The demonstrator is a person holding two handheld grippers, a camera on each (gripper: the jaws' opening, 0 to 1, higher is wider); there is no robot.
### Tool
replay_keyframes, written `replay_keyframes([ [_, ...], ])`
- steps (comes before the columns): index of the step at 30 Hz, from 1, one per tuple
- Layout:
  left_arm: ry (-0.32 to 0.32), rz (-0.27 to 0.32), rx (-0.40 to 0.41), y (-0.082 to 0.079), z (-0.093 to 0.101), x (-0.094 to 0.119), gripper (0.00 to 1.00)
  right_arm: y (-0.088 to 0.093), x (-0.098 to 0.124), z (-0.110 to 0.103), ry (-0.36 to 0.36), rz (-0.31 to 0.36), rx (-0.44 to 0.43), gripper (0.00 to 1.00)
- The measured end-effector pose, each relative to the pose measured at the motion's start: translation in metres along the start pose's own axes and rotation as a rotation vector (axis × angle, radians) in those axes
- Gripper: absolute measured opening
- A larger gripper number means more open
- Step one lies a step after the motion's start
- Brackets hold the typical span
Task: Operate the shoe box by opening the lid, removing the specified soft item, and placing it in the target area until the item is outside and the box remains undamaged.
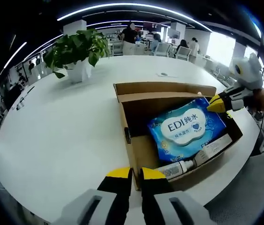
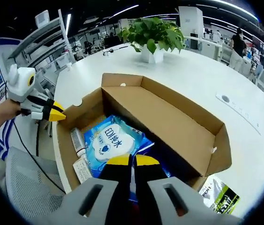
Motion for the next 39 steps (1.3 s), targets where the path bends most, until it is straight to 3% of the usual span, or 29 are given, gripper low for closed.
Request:
replay_keyframes([
  [9, -0.002, 0.040, -0.023, -0.018, 0.002, 0.007, 0.13, 0.007, 0.009, 0.006, 0.013, 0.005, -0.048, 0.00],
  [16, 0.026, 0.050, -0.074, -0.033, 0.016, 0.002, 0.16, 0.015, 0.013, 0.013, 0.033, 0.003, -0.060, 0.00],
  [27, 0.147, -0.039, -0.144, -0.037, 0.043, -0.038, 0.18, 0.021, 0.018, 0.019, 0.064, 0.003, -0.031, 0.00],
  [39, 0.242, -0.103, -0.087, -0.035, 0.051, -0.061, 0.20, 0.022, 0.017, 0.020, 0.082, 0.002, 0.004, 0.00],
])
Point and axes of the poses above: the point that each gripper's makers call its tool centre point, and the gripper's own axes: x roughly backward along the fingers, z roughly to its right, y roughly out of its underside, the point moved 8 cm from there along x, roughly backward along the fingers, and after that the axes turned 2 degrees about -x, right-handed, at the moved point
